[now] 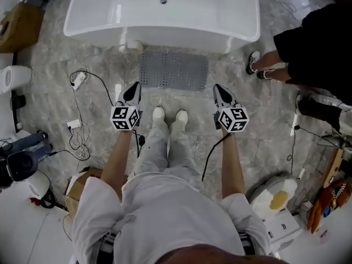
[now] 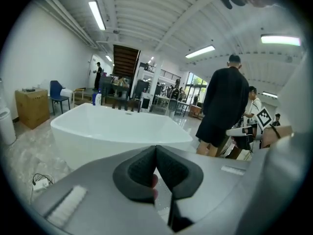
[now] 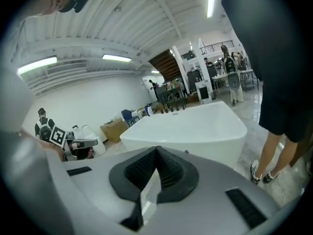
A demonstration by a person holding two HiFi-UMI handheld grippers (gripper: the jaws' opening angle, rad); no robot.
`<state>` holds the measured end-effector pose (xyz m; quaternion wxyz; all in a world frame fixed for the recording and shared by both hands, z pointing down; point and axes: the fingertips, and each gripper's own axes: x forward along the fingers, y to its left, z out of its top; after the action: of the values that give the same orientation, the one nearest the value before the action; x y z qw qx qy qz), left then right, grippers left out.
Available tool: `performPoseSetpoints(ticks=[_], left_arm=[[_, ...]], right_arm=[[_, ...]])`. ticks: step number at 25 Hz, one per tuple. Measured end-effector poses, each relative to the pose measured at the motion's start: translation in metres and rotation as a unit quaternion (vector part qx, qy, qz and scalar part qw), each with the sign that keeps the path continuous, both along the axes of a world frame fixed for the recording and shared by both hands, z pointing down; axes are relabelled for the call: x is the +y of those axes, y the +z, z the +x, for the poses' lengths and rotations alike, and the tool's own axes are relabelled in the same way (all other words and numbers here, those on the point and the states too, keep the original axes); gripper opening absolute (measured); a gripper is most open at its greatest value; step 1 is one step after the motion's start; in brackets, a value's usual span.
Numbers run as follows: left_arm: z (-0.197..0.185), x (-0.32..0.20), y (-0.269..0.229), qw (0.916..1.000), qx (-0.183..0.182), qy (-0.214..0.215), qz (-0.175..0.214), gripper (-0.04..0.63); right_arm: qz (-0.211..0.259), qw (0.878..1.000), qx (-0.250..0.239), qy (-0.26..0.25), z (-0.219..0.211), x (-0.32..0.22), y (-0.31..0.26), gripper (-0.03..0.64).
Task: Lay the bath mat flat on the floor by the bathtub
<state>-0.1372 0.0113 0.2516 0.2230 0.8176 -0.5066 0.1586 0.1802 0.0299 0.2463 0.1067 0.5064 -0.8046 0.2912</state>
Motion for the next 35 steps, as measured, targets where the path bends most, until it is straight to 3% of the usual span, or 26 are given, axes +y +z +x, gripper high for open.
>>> performPoseSetpoints(ticks=[7,14,23,27,35], left_arm=[[0.004,0.024,-0.120,0.9973,0.000,0.026,0.068,0.002],[-0.017,0.031,-0.178,0.9904,-0.010,0.057,0.126,0.002],[-0.018,0.067,-0.213,0.9852,0.011,0.071,0.155,0.001],[-0.002,0.074,-0.228,0.9813,0.044,0.093,0.163,0.001],[0.012,0.082,-0.238,0.9747,0.041,0.133,0.175,0.001]], right_arm=[[0.119,0.992,0.027,0.032,-0.006,0.016,-0.146,0.002],[0.195,0.978,0.075,-0.002,-0.043,0.033,-0.210,0.002],[0.222,0.972,0.080,-0.004,-0.080,0.050,-0.239,0.002],[0.232,0.970,0.077,-0.011,-0.096,0.053,-0.244,0.002],[0.232,0.971,0.057,0.001,-0.108,0.068,-0.251,0.003]])
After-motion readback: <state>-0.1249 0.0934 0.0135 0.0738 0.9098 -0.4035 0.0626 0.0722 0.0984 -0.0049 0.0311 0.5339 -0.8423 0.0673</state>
